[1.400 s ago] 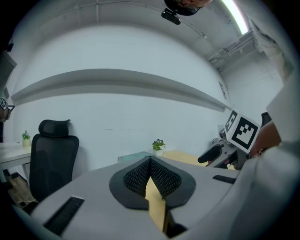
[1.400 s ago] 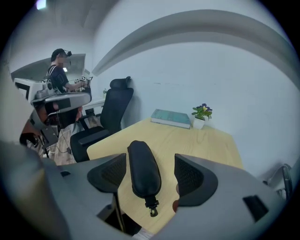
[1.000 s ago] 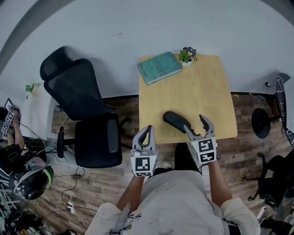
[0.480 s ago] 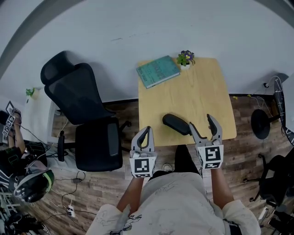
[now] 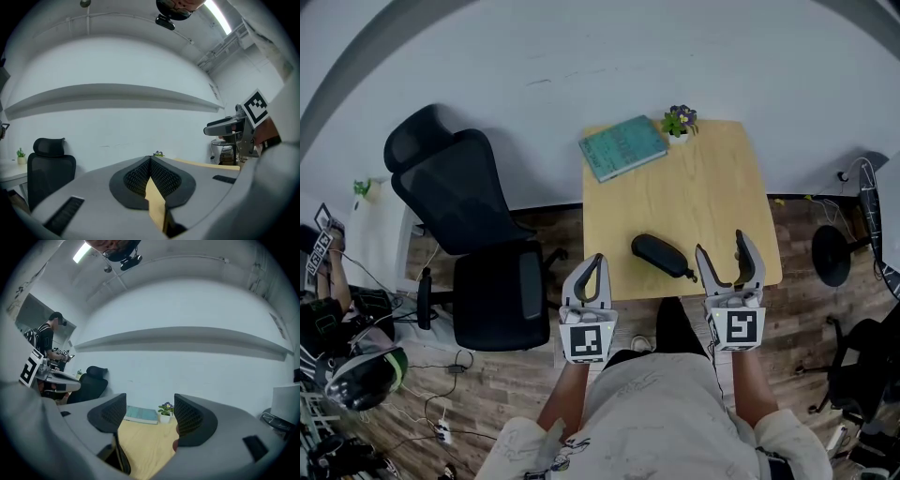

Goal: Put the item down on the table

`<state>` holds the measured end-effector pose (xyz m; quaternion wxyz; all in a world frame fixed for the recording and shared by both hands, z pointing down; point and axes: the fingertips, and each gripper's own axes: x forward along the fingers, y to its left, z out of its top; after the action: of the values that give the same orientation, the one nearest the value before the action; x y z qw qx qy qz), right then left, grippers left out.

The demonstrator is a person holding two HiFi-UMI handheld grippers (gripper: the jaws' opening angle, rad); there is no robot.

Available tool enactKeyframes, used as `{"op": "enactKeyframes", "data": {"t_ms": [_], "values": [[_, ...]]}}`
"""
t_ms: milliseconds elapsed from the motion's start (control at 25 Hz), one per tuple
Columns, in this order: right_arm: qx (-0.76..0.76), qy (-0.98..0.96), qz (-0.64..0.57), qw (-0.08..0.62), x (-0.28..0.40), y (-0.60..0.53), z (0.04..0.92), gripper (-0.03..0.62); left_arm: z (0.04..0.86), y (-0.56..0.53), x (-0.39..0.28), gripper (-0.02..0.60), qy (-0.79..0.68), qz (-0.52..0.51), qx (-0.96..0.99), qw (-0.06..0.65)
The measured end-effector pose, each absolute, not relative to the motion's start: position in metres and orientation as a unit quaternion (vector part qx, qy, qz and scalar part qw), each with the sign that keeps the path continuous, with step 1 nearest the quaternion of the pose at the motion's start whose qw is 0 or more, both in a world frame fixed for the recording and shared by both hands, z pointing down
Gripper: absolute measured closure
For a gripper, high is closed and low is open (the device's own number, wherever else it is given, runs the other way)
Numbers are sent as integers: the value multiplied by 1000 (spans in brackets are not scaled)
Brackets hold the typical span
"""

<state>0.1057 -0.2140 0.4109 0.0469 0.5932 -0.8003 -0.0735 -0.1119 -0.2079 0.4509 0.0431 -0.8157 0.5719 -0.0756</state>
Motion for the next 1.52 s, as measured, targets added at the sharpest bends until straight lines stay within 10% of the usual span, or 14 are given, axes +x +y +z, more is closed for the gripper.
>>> {"op": "enactKeyframes", "data": {"t_ms": [800,1520], "values": [[593,-801,-59,53,98,-218,419,273,448,-205,-116,575,573,-67,-816,49],[601,-795,-49,65,97,-221,424,573,451,-203,-114,574,572,-71,-816,37]]}}
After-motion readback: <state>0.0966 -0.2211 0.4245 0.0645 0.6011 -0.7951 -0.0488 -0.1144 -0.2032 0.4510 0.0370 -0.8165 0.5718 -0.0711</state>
